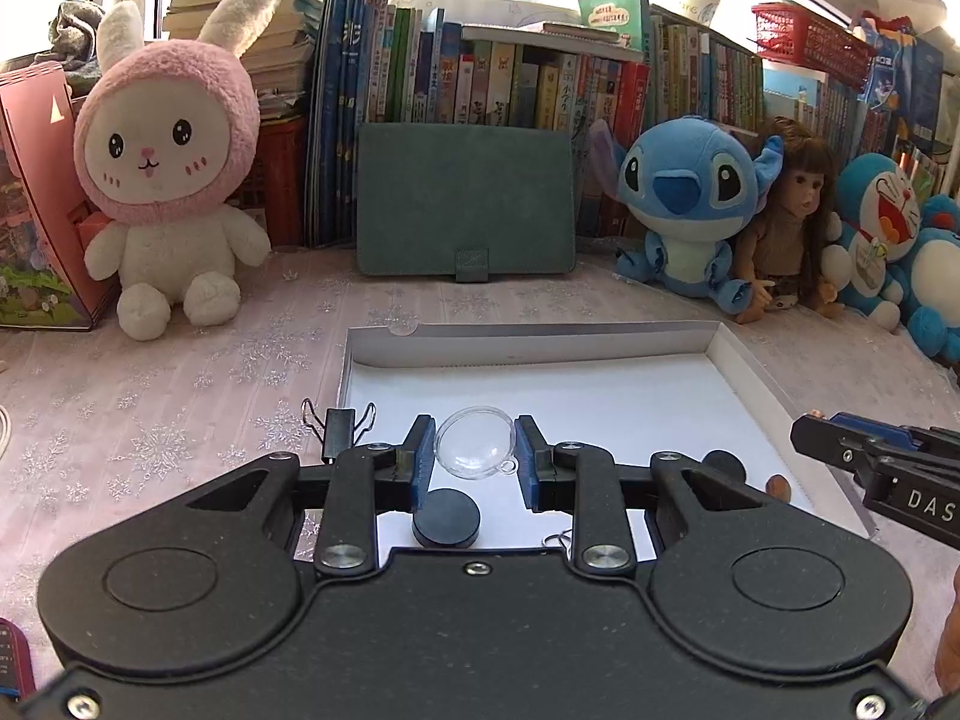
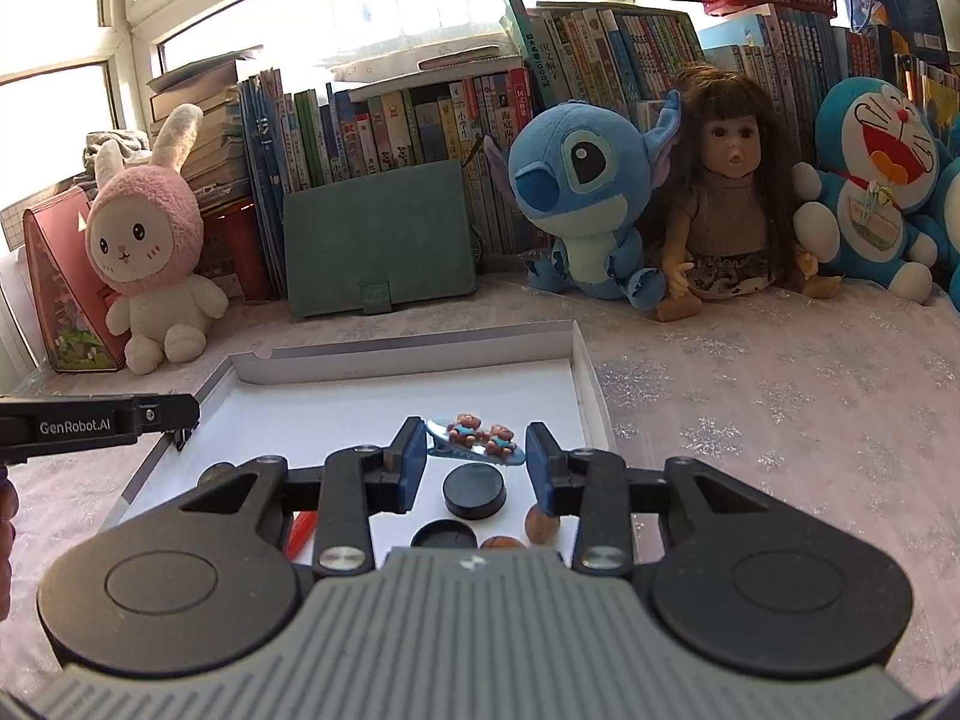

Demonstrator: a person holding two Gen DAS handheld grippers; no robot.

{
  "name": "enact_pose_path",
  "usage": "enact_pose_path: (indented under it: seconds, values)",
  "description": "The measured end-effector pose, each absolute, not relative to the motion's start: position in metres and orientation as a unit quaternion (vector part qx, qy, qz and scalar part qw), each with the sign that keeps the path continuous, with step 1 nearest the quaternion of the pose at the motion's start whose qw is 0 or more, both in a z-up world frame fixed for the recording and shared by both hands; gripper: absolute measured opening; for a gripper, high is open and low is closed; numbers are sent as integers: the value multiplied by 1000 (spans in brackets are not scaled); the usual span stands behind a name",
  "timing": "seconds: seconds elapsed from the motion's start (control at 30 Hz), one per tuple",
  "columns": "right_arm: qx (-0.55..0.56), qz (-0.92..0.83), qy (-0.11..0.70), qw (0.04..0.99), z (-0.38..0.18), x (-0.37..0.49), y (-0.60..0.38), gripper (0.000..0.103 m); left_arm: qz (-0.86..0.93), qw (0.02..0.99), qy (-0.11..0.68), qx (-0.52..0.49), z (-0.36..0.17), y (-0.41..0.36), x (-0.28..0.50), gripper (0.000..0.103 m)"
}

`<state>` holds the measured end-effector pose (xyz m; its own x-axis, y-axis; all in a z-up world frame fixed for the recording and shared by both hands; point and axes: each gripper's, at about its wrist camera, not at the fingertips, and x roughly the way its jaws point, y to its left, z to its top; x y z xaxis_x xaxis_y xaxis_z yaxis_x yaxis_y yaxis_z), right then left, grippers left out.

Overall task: Organize rigid objects
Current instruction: 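Carry the dome and hair clip over the white tray, then open both tools to release the dome and clip into the tray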

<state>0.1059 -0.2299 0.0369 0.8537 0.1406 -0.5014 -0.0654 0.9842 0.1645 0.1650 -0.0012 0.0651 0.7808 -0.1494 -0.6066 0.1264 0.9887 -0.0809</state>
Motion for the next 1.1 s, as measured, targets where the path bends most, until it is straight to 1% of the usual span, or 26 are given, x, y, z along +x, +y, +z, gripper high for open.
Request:
enact_pose_path:
  seconds: [0.27, 0.43, 0.83, 1.1]
  values:
    - [80, 45, 309, 947, 25, 154, -228, 41, -45, 928, 370, -8, 39, -9, 206, 26]
    - [93, 43, 338, 936, 13, 174, -229, 41, -36, 922, 385, 11, 28, -15, 220, 26]
    - [66, 35, 366, 928, 2, 190, -222, 41, -30, 916, 399, 24, 15, -22, 233, 26]
    - [65, 35, 373, 925, -3, 194, -222, 42, -33, 918, 394, 27, 14, -23, 233, 27]
